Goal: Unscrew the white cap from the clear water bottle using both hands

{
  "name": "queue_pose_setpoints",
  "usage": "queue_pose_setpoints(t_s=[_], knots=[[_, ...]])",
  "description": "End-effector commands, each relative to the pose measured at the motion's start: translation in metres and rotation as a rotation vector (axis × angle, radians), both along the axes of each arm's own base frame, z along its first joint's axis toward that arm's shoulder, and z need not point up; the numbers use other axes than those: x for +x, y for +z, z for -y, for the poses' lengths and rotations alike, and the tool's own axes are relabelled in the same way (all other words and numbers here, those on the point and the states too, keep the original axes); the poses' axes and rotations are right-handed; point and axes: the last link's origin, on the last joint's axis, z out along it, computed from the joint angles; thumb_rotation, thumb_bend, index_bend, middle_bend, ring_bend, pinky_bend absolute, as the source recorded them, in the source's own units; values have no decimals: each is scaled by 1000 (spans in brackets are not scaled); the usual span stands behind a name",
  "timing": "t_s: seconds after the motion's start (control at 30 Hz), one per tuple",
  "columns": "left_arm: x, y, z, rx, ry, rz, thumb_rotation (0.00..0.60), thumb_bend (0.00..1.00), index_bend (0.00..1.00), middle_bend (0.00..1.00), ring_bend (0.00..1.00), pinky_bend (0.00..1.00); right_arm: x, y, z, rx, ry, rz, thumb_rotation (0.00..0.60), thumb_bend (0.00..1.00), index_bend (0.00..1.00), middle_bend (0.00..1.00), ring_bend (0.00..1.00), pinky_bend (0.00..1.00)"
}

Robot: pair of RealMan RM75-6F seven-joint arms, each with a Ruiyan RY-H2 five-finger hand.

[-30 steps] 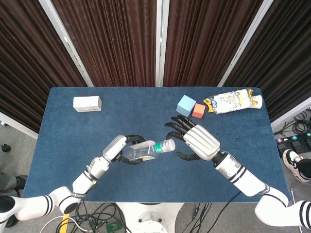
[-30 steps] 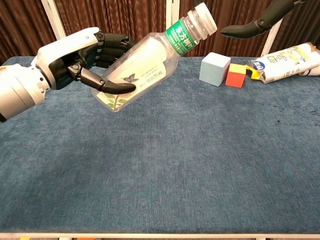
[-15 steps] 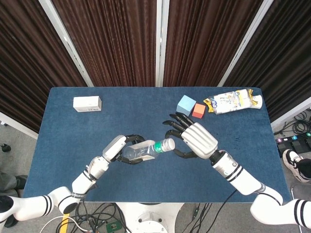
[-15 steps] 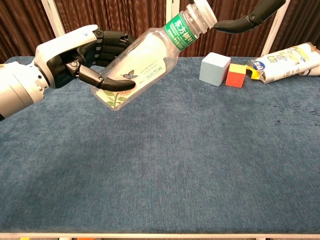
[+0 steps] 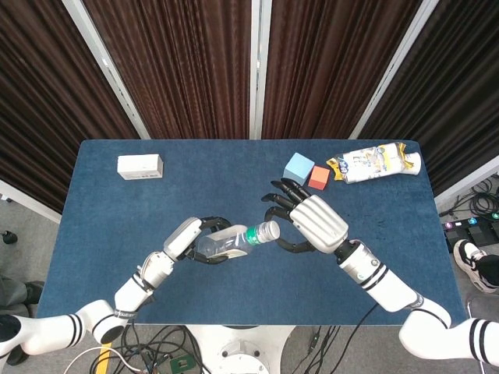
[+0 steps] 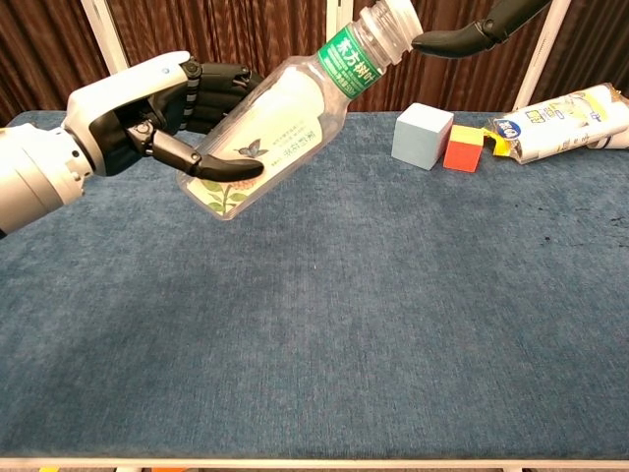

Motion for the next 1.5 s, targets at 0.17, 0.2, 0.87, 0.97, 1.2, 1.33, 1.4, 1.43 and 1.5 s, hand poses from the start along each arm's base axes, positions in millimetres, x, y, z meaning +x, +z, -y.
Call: queue_pose_setpoints(t_s=[0.17,0.2,0.87,0.97,1.2,1.33,1.4,1.43,1.5], knots=[[-3,0,-2,4,3,-17,600,389,490,493,397,485,-1,8,0,-18,-7,9,600,333,521,211,0,0],[-5,0,-3,9,4,-24,600,389,490,493,397,485,-2,10,0,-19,-10,10,600,333,521,211,0,0],[-81,-8,-23,181,92,-759,600,259,212,224,117,211,-63,-1,6,72,-200,-183,600,334,524,201,0,0],[-79,-5,-20,201,100,-757,600,237,157,179,78,164,-68,-12,7,93,-207,-214,600,333,527,199,0,0],[-83,14,-12,242,137,-744,600,219,137,169,63,143,-75,-46,18,127,-202,-288,600,334,528,190,0,0],[-94,40,-7,316,187,-726,600,219,137,169,63,144,-82,-69,27,110,-176,-366,600,334,510,182,0,0],[-101,56,-4,356,213,-719,600,218,137,169,63,144,-87,-82,31,101,-165,-409,600,333,493,173,0,0],[-105,63,-2,372,225,-715,600,217,137,169,63,144,-90,-88,32,97,-164,-425,600,333,473,165,0,0],[-112,79,2,412,252,-708,600,216,137,169,63,143,-94,-99,35,94,-171,-442,600,333,442,154,0,0]])
